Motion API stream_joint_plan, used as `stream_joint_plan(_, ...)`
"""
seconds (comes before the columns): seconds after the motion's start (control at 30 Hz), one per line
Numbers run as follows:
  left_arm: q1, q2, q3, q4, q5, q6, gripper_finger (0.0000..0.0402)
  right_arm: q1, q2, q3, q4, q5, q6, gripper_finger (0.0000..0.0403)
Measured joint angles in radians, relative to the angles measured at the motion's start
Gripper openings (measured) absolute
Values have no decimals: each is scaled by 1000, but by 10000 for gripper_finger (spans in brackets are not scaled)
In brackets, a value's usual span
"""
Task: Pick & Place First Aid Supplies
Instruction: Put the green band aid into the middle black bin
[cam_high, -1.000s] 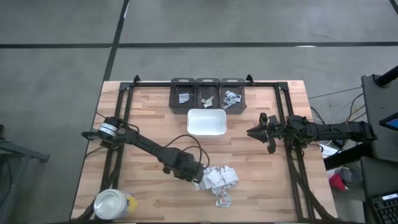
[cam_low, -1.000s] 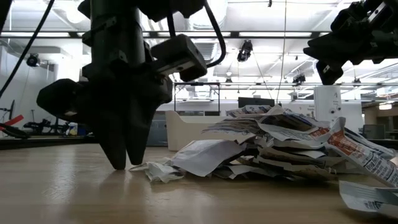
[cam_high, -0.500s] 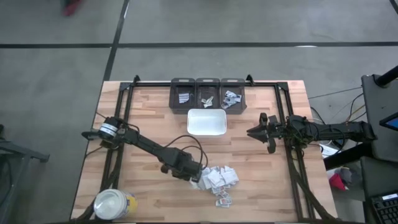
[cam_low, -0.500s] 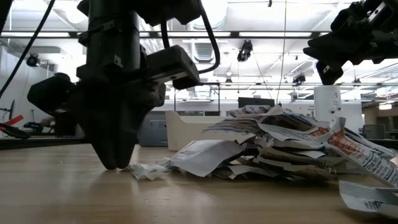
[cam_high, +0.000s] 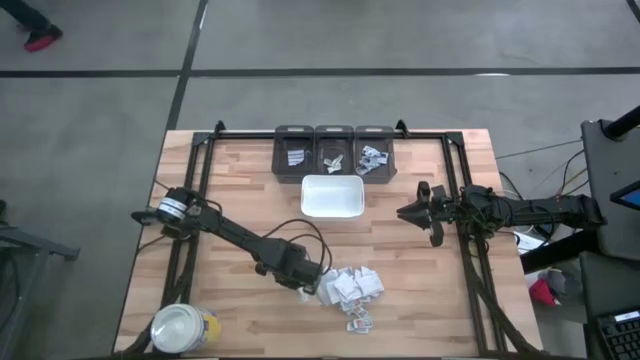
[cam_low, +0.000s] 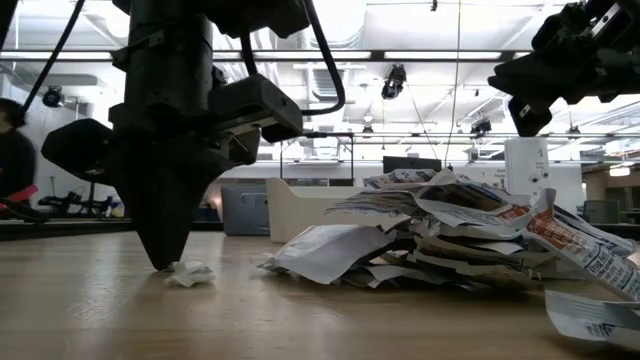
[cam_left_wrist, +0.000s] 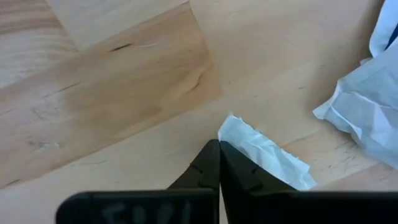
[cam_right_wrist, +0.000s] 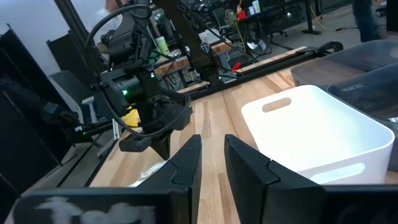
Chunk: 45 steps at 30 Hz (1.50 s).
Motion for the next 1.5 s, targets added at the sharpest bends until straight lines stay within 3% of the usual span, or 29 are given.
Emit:
stream_joint_plan(0.47, 2, -67, 13, -45, -83, 53, 1, 0, 0, 0, 0, 0, 0, 87)
stream_joint_plan(0.9, 0, -86, 50, -43, -105, 104, 0, 0, 0, 0, -1, 0, 0, 67)
stream_joint_plan(1.23, 4, -151, 123, -79, -236, 167, 0, 0, 0, 0, -1, 1, 0, 74)
stream_joint_plan(1.5, 4, -178, 120, -113, -277, 177, 0, 0, 0, 0, 0, 0, 0, 86)
